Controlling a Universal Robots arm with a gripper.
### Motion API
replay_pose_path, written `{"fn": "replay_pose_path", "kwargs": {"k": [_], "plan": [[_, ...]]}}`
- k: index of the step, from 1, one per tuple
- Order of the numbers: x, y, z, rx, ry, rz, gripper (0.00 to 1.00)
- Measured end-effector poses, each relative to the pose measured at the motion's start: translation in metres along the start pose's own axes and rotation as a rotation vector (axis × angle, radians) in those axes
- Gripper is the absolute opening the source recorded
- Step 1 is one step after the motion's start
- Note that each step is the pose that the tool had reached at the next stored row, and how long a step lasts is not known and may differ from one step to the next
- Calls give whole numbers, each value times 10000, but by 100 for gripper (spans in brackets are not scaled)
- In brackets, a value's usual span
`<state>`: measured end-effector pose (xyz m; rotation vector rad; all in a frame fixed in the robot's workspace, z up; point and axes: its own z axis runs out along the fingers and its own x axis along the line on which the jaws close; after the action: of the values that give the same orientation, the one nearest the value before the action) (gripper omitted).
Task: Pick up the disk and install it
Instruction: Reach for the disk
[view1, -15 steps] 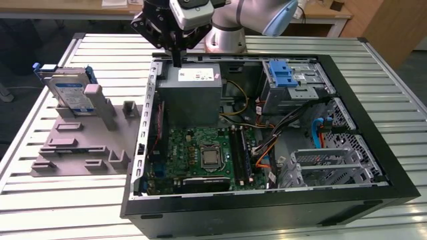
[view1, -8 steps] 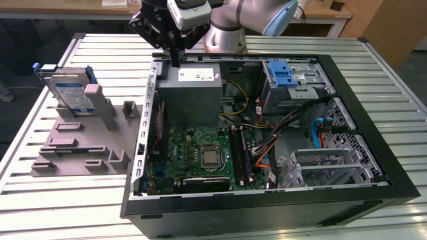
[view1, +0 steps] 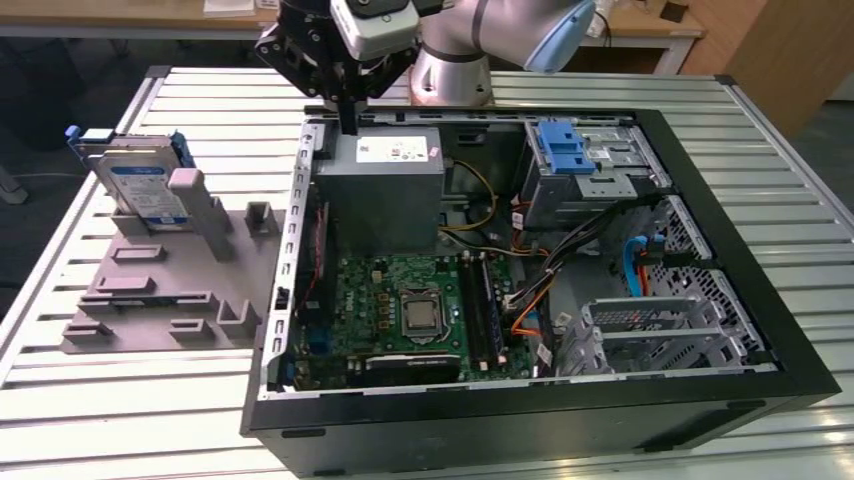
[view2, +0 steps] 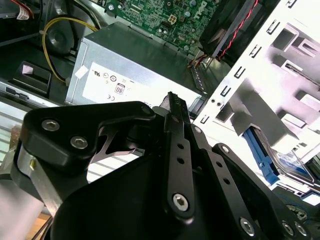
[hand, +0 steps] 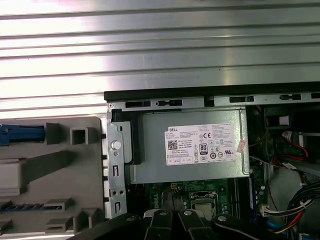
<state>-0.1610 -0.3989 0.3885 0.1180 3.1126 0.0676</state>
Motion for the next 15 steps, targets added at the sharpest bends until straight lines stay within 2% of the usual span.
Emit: {"fn": "replay_pose_path", "kwargs": {"k": [15], "plan": [[59, -4, 0, -1, 0, 0, 11]]}}
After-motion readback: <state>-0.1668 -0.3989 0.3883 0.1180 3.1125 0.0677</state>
